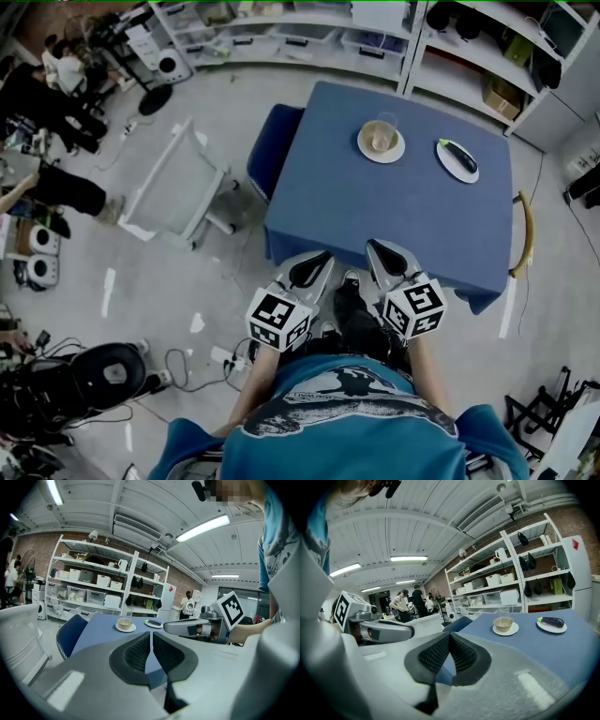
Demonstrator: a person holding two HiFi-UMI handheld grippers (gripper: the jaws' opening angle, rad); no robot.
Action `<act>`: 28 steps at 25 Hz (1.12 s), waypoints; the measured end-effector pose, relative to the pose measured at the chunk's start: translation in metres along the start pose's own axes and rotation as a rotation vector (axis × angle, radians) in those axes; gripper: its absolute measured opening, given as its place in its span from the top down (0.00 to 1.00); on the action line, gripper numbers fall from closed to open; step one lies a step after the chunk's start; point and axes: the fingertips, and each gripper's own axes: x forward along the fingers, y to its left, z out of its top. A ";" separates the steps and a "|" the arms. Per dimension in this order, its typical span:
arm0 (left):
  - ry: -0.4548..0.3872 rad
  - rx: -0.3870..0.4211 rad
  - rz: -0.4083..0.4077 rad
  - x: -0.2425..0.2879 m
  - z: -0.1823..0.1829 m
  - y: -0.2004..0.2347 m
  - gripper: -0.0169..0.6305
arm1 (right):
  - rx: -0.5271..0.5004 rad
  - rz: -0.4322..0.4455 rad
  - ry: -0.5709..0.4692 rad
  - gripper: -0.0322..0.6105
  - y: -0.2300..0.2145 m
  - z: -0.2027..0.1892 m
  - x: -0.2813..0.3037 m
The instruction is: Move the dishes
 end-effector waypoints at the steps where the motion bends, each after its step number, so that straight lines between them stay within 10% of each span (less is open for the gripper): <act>1: -0.005 0.007 0.005 0.008 0.007 0.008 0.93 | -0.004 -0.002 -0.003 0.95 -0.008 0.006 0.006; 28: -0.001 0.052 0.065 0.141 0.068 0.077 0.92 | -0.058 -0.101 0.016 0.86 -0.196 0.062 0.127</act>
